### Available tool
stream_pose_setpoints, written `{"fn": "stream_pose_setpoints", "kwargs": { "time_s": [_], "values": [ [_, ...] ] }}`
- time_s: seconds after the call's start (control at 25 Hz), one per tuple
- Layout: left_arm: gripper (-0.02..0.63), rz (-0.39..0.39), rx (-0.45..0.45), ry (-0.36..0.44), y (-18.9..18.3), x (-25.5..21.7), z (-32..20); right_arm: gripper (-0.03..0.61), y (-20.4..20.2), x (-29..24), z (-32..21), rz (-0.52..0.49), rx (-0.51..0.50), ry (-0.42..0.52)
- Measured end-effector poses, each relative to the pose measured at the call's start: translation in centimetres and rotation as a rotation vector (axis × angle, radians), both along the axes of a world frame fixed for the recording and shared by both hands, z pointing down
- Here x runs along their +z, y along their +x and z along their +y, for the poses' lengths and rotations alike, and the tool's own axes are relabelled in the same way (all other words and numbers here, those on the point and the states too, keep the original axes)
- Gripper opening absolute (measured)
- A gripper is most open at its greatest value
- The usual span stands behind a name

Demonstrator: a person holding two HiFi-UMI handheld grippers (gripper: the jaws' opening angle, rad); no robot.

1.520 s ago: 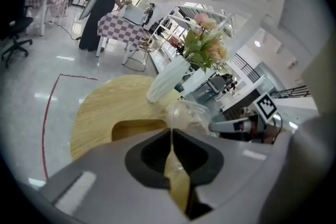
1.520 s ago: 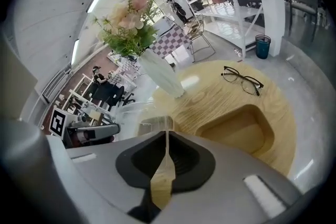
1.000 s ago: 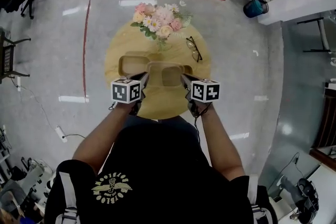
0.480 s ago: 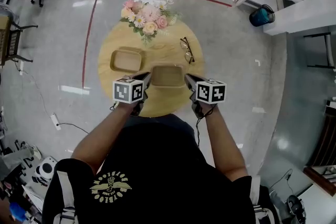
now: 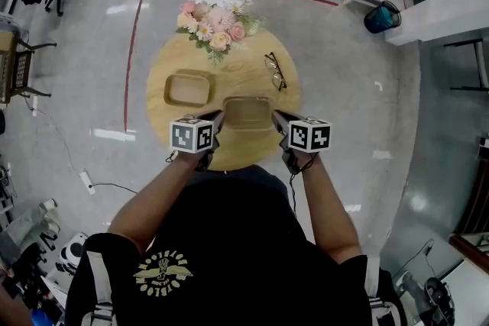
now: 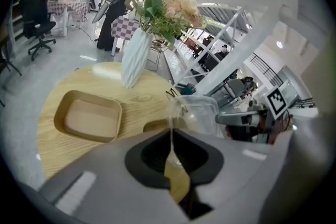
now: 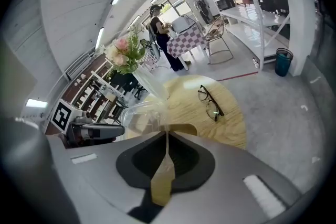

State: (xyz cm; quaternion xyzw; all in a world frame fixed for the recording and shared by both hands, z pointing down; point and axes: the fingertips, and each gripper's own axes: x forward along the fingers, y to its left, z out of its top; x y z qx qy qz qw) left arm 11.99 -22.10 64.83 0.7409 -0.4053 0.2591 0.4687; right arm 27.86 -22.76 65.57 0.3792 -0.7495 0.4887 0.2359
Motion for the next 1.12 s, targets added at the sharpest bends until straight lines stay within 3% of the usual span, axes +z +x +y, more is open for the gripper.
{"fn": "stream_pose_setpoints", "kwargs": {
  "time_s": [0.2,0.52,1.12],
  "values": [
    [0.014,-0.009,0.000,-0.066,-0.8,2.7,0.6,0.018,-0.9,2.1,0.6,0.047,0.022,-0.049],
    [0.015,-0.065,-0.003,-0.131,-0.9,7.1,0.3,0.018,-1.1,6.4,0.3,0.189,-0.041,-0.079],
    [0.030,-0.124,-0.046,-0.195,-1.1,11.5,-0.2,0.026,-1.0,10.4,-0.6,0.239,-0.068,-0.137]
  ]
}}
